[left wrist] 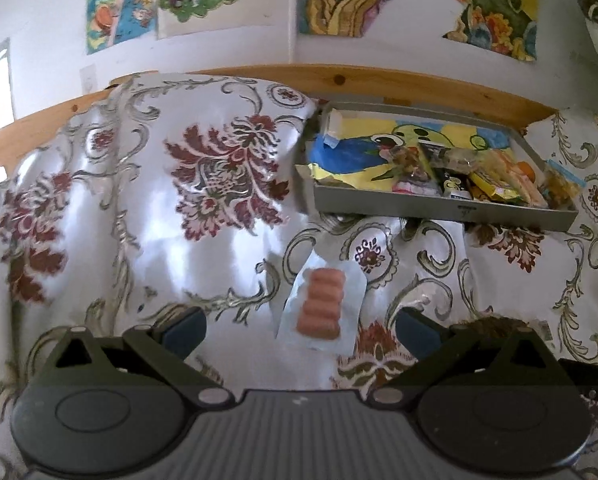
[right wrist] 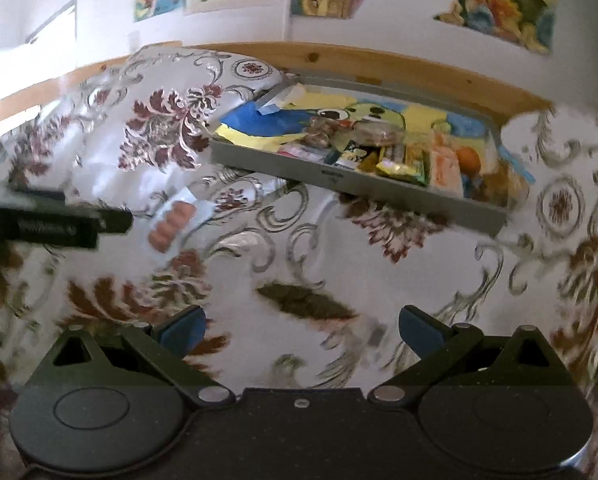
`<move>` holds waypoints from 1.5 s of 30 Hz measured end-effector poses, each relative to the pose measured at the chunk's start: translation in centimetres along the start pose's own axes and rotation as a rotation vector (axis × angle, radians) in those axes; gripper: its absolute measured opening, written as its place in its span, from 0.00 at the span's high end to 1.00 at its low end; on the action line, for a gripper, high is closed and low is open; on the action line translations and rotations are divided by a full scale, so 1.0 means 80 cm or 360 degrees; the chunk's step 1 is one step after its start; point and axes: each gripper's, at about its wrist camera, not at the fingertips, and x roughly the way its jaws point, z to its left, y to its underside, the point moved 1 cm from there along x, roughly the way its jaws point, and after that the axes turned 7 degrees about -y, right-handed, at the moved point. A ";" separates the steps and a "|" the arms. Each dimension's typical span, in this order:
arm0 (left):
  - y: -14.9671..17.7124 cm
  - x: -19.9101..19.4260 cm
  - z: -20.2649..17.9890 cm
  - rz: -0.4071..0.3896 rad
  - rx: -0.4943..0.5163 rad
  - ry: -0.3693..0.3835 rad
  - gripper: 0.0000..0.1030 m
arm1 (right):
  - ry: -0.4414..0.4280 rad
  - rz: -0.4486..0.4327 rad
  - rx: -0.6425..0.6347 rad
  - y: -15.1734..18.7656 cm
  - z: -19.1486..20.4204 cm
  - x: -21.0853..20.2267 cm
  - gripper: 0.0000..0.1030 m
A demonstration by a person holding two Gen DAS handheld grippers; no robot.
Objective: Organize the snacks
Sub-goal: 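Lower left tool onto sausage pack while right lowers onto brown dried snack bag, then grasp sausage pack with left tool while right grasps dried snack bag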
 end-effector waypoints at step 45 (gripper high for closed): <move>0.002 0.139 0.007 0.0254 0.0082 0.0468 0.34 | -0.0077 0.0119 -0.0236 0.011 -0.038 0.133 0.17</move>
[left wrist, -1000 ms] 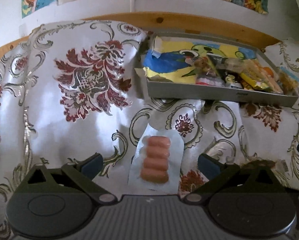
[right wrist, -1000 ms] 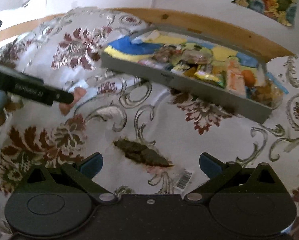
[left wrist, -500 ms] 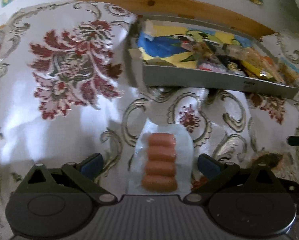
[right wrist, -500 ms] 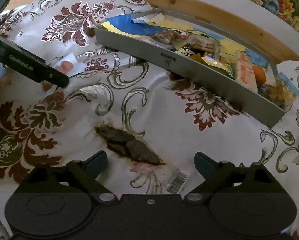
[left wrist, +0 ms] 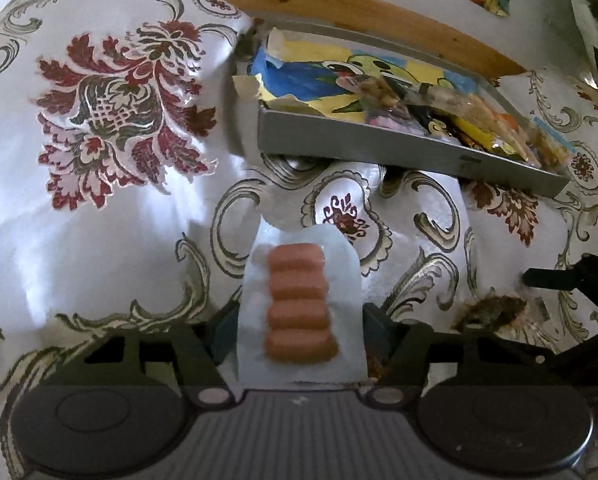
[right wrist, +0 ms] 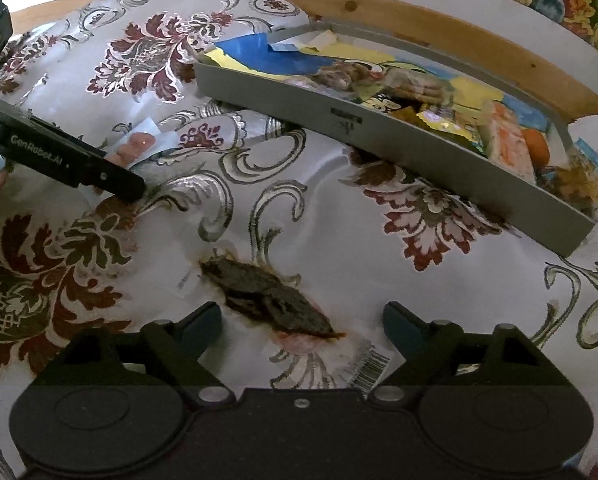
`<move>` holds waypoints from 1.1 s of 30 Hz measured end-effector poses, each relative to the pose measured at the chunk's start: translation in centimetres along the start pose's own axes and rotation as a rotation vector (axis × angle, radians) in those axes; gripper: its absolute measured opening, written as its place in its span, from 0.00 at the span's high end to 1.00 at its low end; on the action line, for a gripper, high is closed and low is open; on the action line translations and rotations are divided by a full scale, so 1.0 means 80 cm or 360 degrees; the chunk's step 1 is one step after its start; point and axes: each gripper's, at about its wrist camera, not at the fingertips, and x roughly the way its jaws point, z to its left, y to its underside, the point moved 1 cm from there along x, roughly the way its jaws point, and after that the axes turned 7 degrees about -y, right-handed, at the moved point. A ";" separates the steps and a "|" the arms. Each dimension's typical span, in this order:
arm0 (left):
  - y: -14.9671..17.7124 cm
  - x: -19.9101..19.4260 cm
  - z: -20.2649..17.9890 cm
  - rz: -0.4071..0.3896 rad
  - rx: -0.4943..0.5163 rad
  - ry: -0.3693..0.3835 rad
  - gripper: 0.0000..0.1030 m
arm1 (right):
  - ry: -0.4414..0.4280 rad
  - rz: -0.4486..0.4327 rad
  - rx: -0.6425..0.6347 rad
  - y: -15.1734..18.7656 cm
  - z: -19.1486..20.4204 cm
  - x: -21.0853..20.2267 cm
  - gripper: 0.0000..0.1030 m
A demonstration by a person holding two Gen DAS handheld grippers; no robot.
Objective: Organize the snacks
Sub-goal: 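Grasp sausage pack with left tool while right grasps dried snack bag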
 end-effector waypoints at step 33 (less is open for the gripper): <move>0.053 -0.075 -0.058 0.0163 -0.0345 0.0071 0.36 | -0.0365 0.0269 -0.0136 -0.002 0.003 -0.018 0.49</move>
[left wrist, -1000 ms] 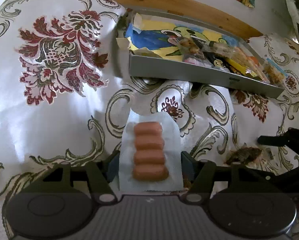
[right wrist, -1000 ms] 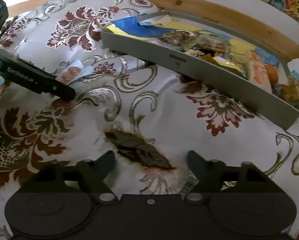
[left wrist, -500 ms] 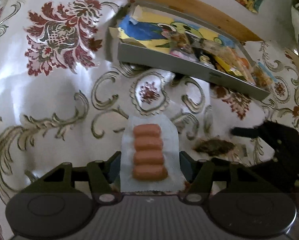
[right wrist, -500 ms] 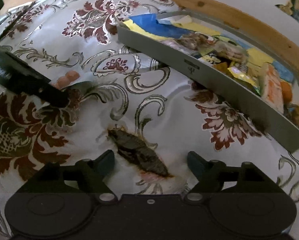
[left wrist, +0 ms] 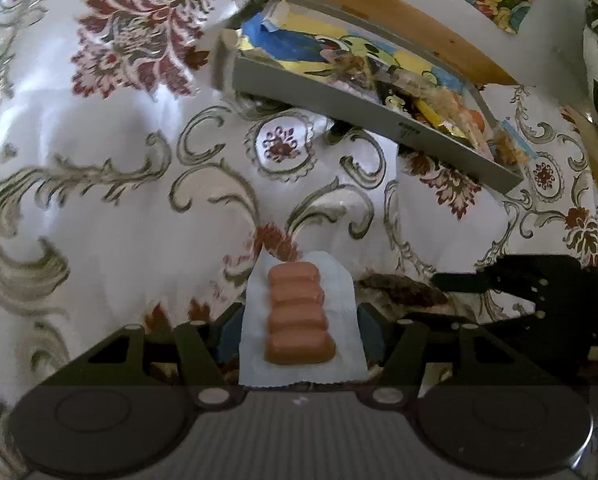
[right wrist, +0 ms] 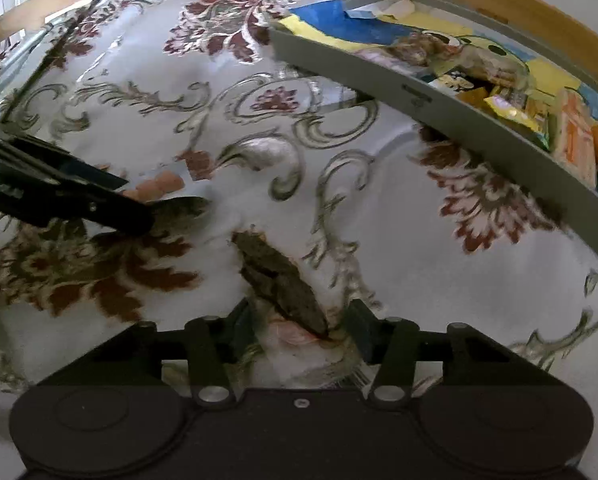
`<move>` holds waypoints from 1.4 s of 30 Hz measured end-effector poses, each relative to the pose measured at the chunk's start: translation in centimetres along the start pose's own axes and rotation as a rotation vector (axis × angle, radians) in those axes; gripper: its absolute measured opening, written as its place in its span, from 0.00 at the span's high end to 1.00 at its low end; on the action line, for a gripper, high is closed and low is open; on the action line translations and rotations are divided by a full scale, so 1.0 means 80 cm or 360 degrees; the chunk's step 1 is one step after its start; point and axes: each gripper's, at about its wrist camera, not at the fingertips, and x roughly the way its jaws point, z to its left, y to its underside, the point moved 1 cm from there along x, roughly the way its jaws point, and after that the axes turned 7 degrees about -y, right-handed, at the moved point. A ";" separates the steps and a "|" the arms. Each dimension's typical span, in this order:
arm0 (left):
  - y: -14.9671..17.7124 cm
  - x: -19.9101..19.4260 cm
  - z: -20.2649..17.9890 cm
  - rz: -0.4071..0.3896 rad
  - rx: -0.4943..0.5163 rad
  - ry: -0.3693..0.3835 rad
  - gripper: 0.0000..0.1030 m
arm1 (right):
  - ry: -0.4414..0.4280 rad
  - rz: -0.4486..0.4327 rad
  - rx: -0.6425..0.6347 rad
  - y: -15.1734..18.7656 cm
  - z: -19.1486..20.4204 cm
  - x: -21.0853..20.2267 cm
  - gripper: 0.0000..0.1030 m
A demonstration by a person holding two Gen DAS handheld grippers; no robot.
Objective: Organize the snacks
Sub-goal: 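Grasp sausage pack with left tool while right grasps dried snack bag, then lift sausage pack with left tool while right carries dried snack bag to tray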
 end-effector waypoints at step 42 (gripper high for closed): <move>0.058 -0.068 -0.014 -0.0094 0.0043 -0.0147 0.43 | 0.0581 -0.0111 -0.0057 0.034 0.136 -0.043 0.54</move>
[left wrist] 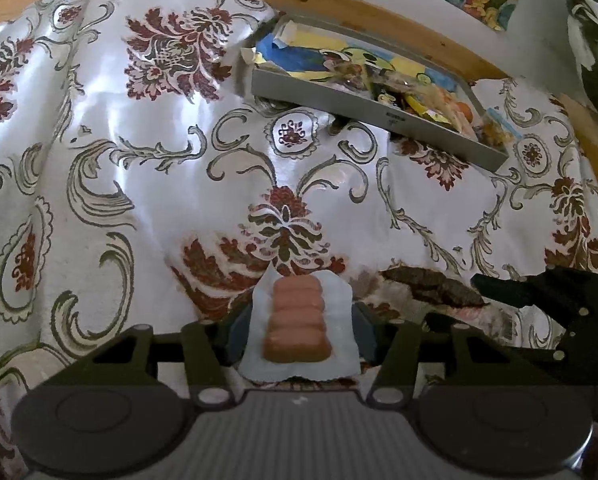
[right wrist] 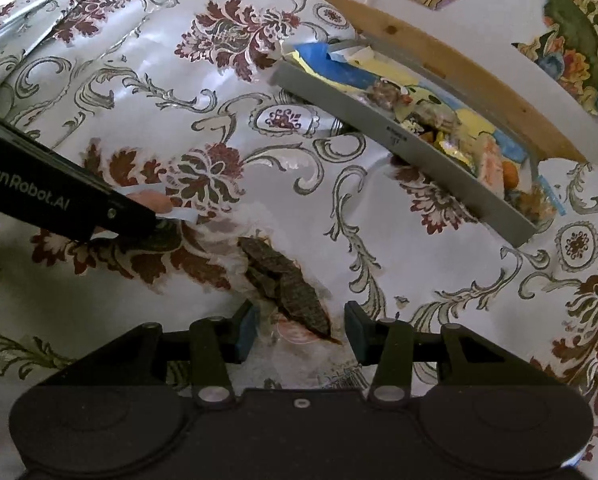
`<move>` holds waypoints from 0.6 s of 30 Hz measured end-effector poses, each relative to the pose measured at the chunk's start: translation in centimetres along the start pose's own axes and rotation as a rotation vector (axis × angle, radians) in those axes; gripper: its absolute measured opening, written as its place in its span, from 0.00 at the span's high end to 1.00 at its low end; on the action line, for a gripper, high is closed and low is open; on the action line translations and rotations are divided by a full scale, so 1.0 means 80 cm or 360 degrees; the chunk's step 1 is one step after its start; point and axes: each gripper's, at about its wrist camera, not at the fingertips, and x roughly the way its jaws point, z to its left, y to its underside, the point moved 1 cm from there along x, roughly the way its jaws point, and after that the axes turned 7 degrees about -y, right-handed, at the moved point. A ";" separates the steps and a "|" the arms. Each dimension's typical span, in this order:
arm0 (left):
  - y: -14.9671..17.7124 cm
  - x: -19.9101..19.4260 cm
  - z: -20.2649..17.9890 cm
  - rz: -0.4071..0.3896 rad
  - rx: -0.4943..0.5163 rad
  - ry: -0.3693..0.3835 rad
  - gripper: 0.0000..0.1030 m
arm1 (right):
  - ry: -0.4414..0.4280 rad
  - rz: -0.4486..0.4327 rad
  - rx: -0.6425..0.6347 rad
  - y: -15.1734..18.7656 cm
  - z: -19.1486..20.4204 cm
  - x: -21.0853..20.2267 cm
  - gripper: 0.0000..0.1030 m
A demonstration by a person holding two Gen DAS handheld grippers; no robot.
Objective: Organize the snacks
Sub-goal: 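Lift sausage pack with left tool while right carries dried snack bag to tray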
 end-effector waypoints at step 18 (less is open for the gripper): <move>-0.012 -0.019 -0.009 -0.0081 0.0023 -0.0004 0.43 | 0.0058 -0.0092 0.0025 -0.007 -0.007 -0.008 0.53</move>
